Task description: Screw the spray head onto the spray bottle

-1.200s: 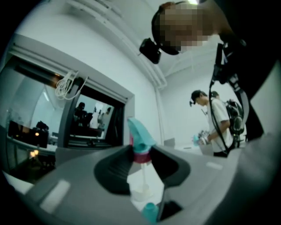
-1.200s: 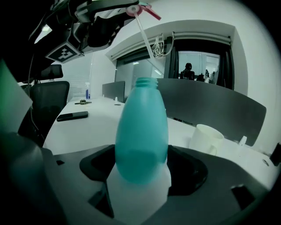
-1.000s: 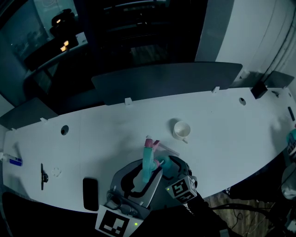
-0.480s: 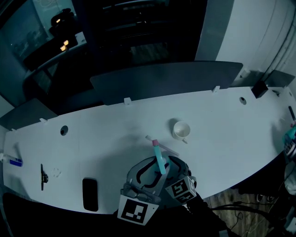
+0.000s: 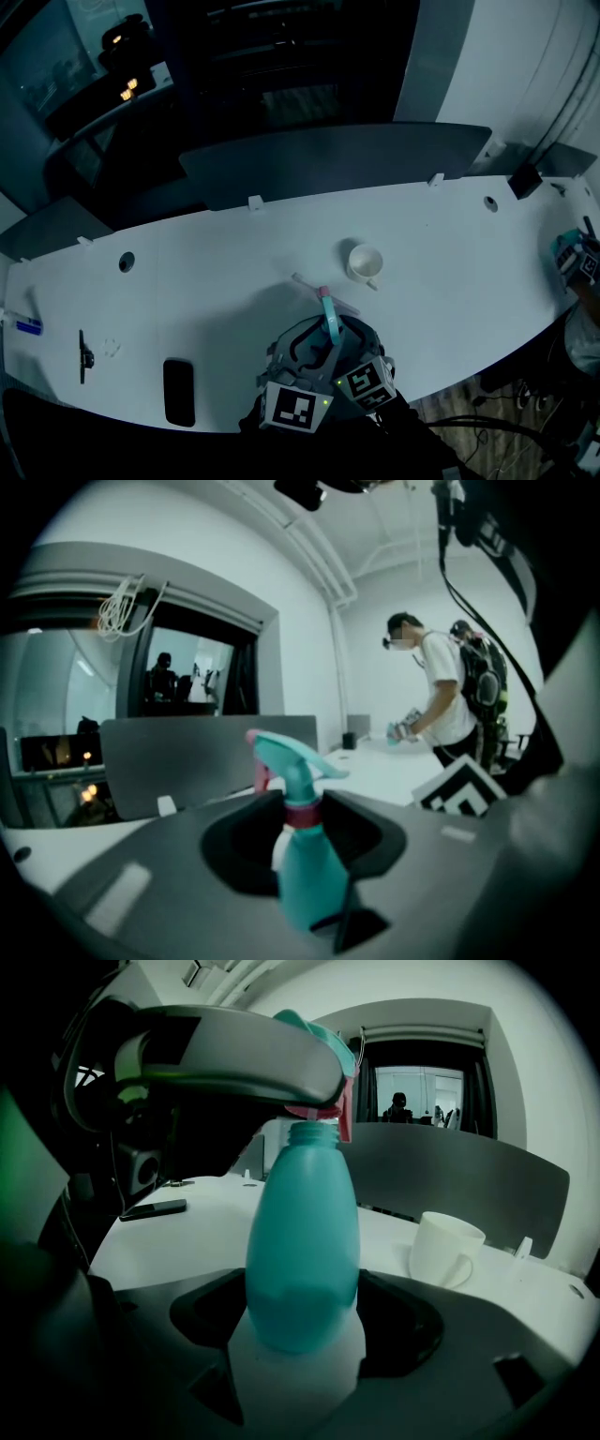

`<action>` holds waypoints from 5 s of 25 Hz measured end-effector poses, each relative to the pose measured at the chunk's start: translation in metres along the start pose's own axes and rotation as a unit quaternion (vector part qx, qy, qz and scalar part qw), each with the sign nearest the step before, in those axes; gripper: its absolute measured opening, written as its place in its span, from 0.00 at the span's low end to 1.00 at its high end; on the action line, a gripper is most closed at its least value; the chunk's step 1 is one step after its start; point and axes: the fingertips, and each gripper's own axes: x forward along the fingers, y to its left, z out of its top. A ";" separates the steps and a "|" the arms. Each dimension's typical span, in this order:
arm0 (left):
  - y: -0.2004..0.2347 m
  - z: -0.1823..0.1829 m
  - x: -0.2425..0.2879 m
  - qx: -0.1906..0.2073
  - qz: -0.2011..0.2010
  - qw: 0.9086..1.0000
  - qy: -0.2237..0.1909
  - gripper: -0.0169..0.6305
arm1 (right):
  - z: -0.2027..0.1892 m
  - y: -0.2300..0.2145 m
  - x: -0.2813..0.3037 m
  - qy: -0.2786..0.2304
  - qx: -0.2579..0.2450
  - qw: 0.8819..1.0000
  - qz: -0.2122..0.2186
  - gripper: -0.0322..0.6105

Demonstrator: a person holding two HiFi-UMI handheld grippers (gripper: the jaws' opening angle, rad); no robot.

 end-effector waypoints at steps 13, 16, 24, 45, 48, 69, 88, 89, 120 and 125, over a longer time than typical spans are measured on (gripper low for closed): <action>-0.007 -0.017 0.004 0.019 -0.030 0.999 0.012 0.23 | 0.001 0.002 0.000 -0.006 -0.001 1.000 0.012 0.64; -0.008 -0.020 0.003 0.033 -0.042 0.999 0.007 0.23 | 0.000 0.004 0.000 -0.010 -0.002 1.000 0.020 0.64; -0.010 -0.016 -0.001 0.018 -0.139 0.990 -0.030 0.23 | 0.002 0.009 -0.001 -0.014 -0.029 0.997 0.076 0.64; -0.007 -0.019 -0.008 0.016 -0.082 0.996 -0.042 0.23 | 0.016 0.008 -0.025 -0.049 0.099 0.994 0.022 0.64; -0.006 -0.018 -0.008 0.007 -0.063 0.997 -0.044 0.23 | 0.018 0.013 -0.018 -0.042 0.083 0.995 0.025 0.64; -0.002 -0.024 -0.022 0.017 -0.136 0.990 -0.036 0.23 | 0.009 0.018 -0.025 -0.070 0.044 0.981 0.175 0.58; -0.012 -0.019 -0.027 0.003 -0.189 0.979 -0.071 0.23 | 0.013 0.030 -0.026 -0.057 -0.094 0.948 0.300 0.55; -0.013 -0.019 -0.028 0.004 -0.204 0.977 -0.067 0.23 | 0.013 0.031 -0.026 -0.053 -0.107 0.940 0.319 0.55; -0.008 -0.023 -0.024 0.000 -0.060 0.998 0.031 0.24 | 0.015 0.027 -0.024 -0.073 -0.073 0.959 0.264 0.55; 0.004 -0.023 -0.025 -0.151 -0.045 0.988 -0.010 0.25 | 0.015 0.026 -0.020 -0.074 -0.069 0.960 0.263 0.55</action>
